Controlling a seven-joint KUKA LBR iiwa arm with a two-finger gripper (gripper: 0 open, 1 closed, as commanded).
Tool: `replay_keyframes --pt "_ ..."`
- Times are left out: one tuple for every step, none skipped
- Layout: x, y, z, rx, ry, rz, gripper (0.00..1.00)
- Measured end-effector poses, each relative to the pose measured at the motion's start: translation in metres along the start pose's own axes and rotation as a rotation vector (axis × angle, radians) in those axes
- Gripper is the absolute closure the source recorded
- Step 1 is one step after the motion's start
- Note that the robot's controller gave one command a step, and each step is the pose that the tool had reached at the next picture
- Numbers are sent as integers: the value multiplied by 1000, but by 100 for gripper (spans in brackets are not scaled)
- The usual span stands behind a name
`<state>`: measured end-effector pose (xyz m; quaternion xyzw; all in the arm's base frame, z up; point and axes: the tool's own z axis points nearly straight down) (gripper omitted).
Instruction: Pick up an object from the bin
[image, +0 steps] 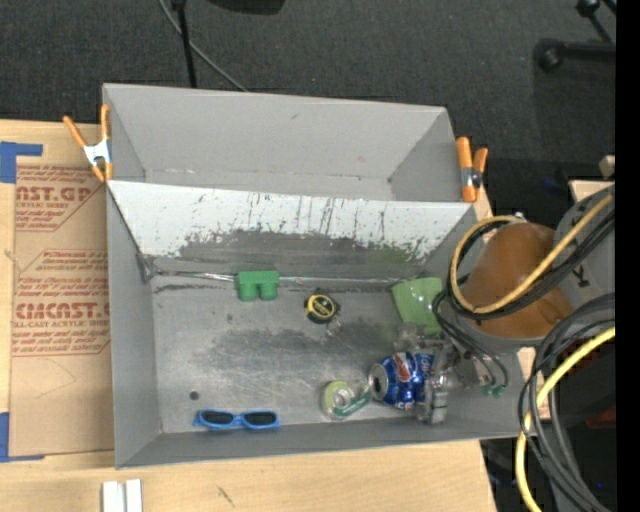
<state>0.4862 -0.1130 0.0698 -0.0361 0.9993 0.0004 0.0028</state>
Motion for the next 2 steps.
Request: replay_keyframes --pt "-1 0 0 1 -4 0 0" --pt "0 0 -1 0 1 0 100"
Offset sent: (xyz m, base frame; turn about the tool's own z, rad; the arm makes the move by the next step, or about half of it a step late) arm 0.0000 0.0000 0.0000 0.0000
